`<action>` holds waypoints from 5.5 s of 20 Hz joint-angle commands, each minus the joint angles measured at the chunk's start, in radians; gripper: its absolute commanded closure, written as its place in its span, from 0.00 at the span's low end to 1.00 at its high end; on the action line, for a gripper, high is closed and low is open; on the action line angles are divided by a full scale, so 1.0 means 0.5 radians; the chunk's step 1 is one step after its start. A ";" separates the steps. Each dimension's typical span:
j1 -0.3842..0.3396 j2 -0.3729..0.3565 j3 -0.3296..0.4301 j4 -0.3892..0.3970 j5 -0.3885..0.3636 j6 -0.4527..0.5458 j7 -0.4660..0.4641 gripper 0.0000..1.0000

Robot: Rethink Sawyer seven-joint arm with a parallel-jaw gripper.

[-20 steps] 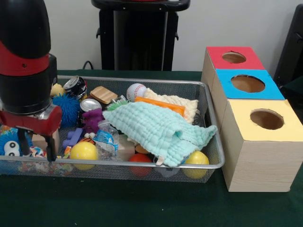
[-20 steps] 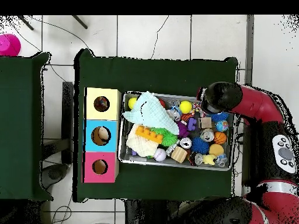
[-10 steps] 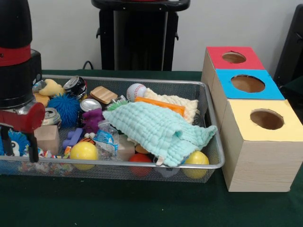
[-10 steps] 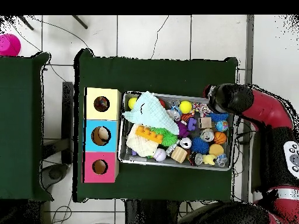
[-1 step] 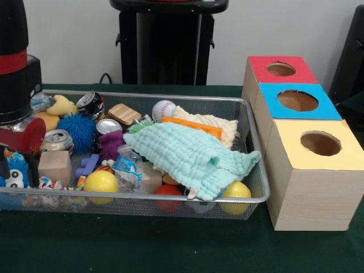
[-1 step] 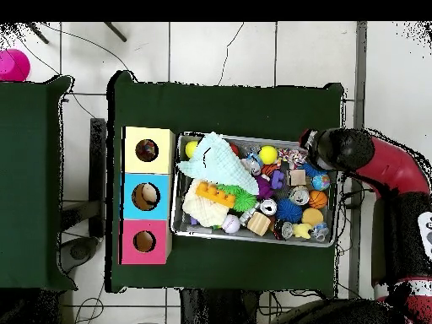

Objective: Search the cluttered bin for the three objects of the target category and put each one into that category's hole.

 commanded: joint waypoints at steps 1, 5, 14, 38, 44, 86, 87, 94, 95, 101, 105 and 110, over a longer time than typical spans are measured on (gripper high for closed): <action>-0.094 -0.064 0.237 0.298 -0.120 0.031 -0.567 0.00; -0.144 -0.088 0.316 0.382 -0.165 0.023 -0.646 0.00; -0.264 -0.087 0.521 0.584 -0.326 -0.119 -0.689 0.00; -0.334 0.020 0.642 0.506 -0.706 -0.277 -0.518 0.00; -0.354 0.057 0.622 0.466 -0.770 -0.233 -0.530 0.00; -0.219 0.112 0.438 0.242 -1.129 -0.416 -0.119 0.00; -0.215 0.109 0.435 0.240 -1.132 -0.421 -0.112 0.00; -0.208 0.111 0.425 0.237 -1.133 -0.423 -0.096 0.00; -0.211 0.114 0.427 0.237 -1.130 -0.423 -0.097 0.00; -0.238 0.142 0.455 0.239 -1.097 -0.432 -0.115 0.00; -0.292 0.178 0.518 0.255 -1.055 -0.455 -0.168 0.00; -0.356 0.220 0.591 0.271 -1.018 -0.507 -0.211 0.00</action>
